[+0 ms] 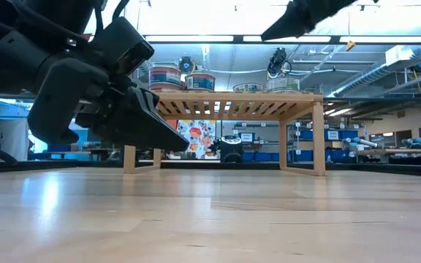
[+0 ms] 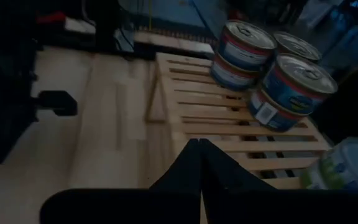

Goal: Stack canned seafood by type on shelf
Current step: Return to Home Position

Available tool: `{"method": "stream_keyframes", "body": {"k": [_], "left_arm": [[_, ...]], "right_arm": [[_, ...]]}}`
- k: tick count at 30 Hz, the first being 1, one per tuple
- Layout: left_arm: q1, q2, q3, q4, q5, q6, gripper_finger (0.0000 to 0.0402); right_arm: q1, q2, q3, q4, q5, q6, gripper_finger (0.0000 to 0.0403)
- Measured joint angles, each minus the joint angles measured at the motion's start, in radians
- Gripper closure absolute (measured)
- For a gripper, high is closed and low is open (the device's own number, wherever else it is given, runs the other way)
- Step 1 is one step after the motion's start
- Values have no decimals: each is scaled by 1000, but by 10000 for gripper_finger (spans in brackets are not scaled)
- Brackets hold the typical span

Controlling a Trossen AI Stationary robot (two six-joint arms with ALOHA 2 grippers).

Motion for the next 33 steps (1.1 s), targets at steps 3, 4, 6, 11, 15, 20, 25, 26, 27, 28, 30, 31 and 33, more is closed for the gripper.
{"method": "stream_keyframes", "body": {"k": [3, 4, 6, 11, 15, 20, 25, 26, 27, 28, 30, 31, 33], "left_arm": [[0, 0, 0, 3, 28, 2, 396], [0, 0, 0, 3, 29, 5, 396], [0, -9, 0, -3, 31, 17, 396], [2, -64, 0, 2, 35, 50, 396], [2, -110, 0, -2, 38, 82, 396], [24, -147, 0, -5, 98, 107, 396], [70, -172, 0, -7, 202, 115, 396], [80, -175, -1, -4, 211, 123, 396], [91, -179, -5, 4, 219, 130, 396], [101, -186, -12, 11, 234, 132, 396], [121, -208, -25, 11, 250, 132, 396], [128, -222, -34, 14, 256, 133, 396], [140, -260, -53, 14, 257, 138, 396]], "right_arm": [[20, -58, -105, 100, 0, 29, 398], [25, -76, -139, 132, 0, 39, 398], [35, -107, -203, 202, 1, 55, 398], [59, -170, -342, 323, 33, 70, 398], [74, -225, -428, 386, 53, 95, 396], [96, -313, -535, 445, 54, 121, 392], [120, -427, -650, 517, 51, 125, 395], [124, -452, -670, 519, 50, 125, 395], [129, -477, -688, 521, 49, 129, 395], [133, -502, -704, 521, 48, 133, 395], [141, -552, -733, 515, 48, 139, 395], [145, -574, -745, 513, 47, 140, 395], [152, -618, -767, 512, 47, 139, 395]]}}
